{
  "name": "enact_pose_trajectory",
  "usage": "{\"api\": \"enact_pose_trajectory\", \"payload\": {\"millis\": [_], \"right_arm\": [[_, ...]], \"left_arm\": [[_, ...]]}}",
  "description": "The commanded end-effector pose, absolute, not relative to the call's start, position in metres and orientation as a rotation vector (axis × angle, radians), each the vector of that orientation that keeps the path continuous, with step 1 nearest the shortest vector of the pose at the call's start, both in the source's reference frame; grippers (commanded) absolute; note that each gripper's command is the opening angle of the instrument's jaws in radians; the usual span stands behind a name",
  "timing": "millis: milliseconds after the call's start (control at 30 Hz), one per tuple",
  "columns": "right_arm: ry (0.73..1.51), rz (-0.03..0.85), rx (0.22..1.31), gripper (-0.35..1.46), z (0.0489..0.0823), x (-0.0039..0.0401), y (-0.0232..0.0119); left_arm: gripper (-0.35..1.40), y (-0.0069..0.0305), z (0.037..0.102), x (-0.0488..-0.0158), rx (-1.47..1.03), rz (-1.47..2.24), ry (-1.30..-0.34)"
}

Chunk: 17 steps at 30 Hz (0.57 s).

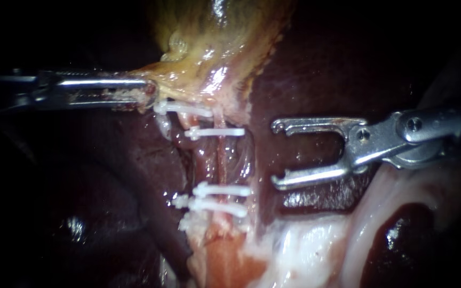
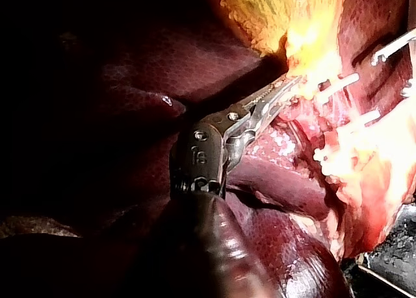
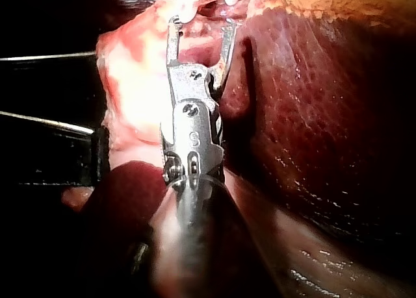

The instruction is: Going back third clip right tube

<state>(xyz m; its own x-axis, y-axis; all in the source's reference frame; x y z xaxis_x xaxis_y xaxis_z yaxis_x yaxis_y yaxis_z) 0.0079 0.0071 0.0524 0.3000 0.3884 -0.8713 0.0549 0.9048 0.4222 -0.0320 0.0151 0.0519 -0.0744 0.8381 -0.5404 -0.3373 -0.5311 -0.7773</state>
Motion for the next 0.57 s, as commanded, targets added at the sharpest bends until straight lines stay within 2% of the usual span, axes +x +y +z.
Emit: {"api": "enact_pose_trajectory", "payload": {"millis": [33,567], "right_arm": [[1.257,0.228,0.414,0.50,0.0524,0.0079,0.0071],[1.258,0.225,0.417,0.50,0.0523,0.0078,0.0070]], "left_arm": [[-0.35,0.0150,0.0520,-0.0321,-1.328,1.740,-0.589],[-0.35,0.0150,0.0520,-0.0327,-1.329,1.740,-0.590]]}}
